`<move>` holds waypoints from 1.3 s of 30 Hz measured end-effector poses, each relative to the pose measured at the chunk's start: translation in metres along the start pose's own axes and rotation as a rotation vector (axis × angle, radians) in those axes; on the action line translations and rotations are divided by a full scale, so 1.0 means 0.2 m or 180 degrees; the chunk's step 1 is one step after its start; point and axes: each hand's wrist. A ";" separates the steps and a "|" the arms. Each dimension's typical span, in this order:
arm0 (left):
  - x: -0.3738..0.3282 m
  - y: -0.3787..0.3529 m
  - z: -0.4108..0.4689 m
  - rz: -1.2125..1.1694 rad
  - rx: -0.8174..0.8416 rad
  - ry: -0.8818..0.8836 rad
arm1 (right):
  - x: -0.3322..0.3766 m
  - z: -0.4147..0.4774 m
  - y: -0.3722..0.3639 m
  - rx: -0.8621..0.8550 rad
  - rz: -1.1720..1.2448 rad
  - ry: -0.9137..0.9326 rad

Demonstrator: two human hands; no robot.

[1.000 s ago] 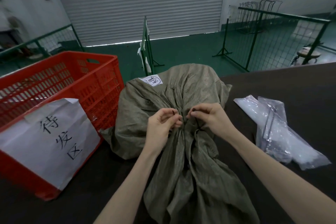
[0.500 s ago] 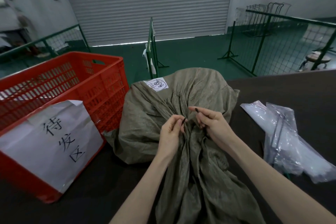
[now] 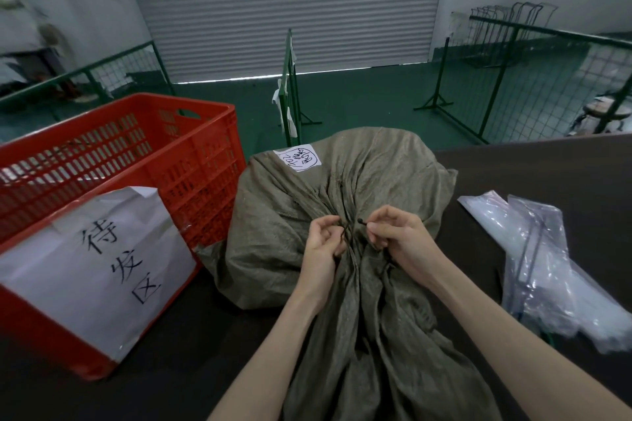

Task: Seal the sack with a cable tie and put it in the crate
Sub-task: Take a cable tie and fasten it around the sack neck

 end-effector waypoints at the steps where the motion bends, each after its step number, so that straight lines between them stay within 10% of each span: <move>1: 0.00 0.00 0.00 0.0051 0.0015 -0.0003 | -0.01 0.00 0.00 0.0015 -0.0046 0.0006; 39: 0.01 -0.01 -0.01 0.0399 0.0137 -0.0004 | -0.09 0.00 0.00 -0.0160 -0.0198 0.0192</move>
Point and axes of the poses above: each hand's wrist, its own z-axis towards the middle knuckle, its own y-axis out of the back of the hand, x = y × z, and after that the axes turned 2 degrees about x, right-handed
